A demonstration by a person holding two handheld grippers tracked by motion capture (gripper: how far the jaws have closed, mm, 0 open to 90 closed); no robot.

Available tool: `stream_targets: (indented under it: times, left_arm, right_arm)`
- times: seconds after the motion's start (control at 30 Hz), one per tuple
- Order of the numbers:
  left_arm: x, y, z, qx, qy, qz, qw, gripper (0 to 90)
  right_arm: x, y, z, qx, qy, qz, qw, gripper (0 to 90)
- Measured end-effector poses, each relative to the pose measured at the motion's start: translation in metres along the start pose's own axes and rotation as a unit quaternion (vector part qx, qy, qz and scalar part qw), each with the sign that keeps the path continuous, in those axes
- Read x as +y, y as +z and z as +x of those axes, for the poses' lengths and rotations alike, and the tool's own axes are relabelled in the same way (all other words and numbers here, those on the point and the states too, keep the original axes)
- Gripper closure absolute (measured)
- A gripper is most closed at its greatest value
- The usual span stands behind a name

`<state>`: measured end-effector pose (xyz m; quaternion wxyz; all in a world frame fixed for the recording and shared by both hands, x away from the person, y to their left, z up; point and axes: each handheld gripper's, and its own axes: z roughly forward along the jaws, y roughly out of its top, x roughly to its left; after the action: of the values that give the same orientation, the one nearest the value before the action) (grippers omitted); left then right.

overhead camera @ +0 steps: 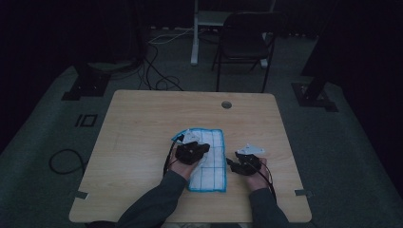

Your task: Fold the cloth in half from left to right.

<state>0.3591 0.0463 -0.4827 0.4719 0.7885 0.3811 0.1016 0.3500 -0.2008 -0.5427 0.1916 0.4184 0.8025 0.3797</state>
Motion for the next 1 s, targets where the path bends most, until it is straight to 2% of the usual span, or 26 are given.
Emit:
stream_targets:
  times: [0.53,0.77,0.87,0.93,1.0]
  left_arm:
    - [-0.003,0.031,-0.011,-0.013,0.012,0.032,0.9993,87.7]
    - [-0.003,0.049,-0.018,-0.018,0.018,0.050,0.9984,87.7]
    - [-0.006,0.059,-0.020,-0.022,0.023,0.067,0.9972,87.4]
    - [-0.007,0.061,-0.019,-0.037,0.019,0.076,0.9963,84.1]
    - [-0.007,0.059,-0.018,-0.045,0.016,0.068,0.9965,74.4]
  right_arm:
    - [-0.001,-0.001,-0.004,-0.009,0.008,0.002,0.9999,47.3]
    - [-0.001,0.000,-0.004,-0.010,0.008,0.004,0.9999,47.3]
    - [-0.002,-0.001,-0.004,-0.011,0.008,0.004,0.9999,47.3]
    - [-0.002,-0.001,-0.004,-0.011,0.008,0.005,0.9999,47.3]
    - [-0.002,-0.001,-0.005,-0.012,0.009,0.004,0.9999,47.3]
